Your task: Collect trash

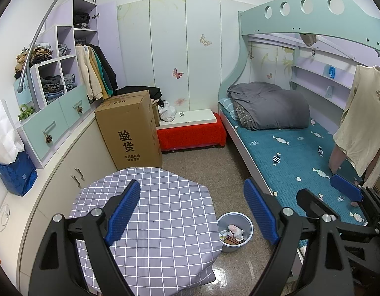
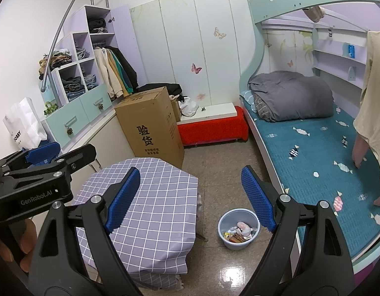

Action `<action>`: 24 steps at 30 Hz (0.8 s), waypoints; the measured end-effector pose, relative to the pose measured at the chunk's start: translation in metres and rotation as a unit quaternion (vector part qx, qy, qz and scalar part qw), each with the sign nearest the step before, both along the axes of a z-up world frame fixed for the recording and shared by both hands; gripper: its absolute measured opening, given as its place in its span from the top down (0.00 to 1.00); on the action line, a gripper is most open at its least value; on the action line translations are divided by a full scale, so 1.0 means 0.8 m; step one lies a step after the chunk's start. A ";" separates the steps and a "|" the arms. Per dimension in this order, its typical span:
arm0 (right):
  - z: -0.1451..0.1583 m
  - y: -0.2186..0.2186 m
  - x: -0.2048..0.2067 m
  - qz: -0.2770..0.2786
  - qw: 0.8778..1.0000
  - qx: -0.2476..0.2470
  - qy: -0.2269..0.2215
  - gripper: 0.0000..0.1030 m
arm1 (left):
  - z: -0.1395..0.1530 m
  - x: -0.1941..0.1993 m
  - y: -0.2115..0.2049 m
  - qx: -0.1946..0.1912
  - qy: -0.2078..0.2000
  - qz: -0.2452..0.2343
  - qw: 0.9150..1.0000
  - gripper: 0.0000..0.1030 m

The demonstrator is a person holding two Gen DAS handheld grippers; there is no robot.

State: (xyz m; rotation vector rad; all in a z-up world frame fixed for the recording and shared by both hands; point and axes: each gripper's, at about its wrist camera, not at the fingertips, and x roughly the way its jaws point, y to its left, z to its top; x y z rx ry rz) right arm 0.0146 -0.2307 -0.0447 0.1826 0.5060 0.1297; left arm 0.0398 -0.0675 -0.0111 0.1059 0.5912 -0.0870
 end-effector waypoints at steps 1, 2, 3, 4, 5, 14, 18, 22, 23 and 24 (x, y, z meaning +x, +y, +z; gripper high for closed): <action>0.000 0.002 0.001 0.000 1.000 0.001 0.001 0.20 | 0.000 0.000 0.000 0.000 0.001 0.000 1.000 0.18; 0.000 0.002 0.001 0.001 1.000 0.001 0.001 0.20 | 0.001 0.000 -0.001 -0.001 0.000 0.000 1.000 0.18; -0.001 0.003 0.001 0.001 1.000 0.002 0.002 0.20 | 0.001 0.001 -0.001 -0.001 0.000 0.000 1.000 0.18; -0.001 0.006 0.002 0.001 1.000 0.002 0.002 0.20 | 0.001 0.001 0.000 0.000 0.000 0.000 1.000 0.18; -0.002 0.005 0.002 0.001 1.000 0.003 0.003 0.20 | 0.001 0.002 0.001 0.000 0.001 0.001 1.000 0.18; -0.003 0.007 0.002 0.001 1.000 0.003 0.004 0.20 | 0.000 0.004 0.005 0.001 0.002 0.001 1.000 0.18; -0.003 0.009 0.002 0.001 1.000 0.003 0.004 0.20 | 0.000 0.005 0.006 0.001 0.002 0.002 1.000 0.18; -0.004 0.011 0.004 0.002 1.000 0.003 0.005 0.20 | 0.000 0.005 0.006 0.002 0.002 0.001 1.000 0.18; -0.004 0.011 0.004 0.002 1.000 0.004 0.005 0.20 | 0.000 0.007 0.007 0.003 0.002 0.002 1.000 0.18; -0.003 0.008 0.004 0.001 1.000 0.004 0.005 0.20 | -0.001 0.007 0.009 0.003 0.002 0.001 1.000 0.18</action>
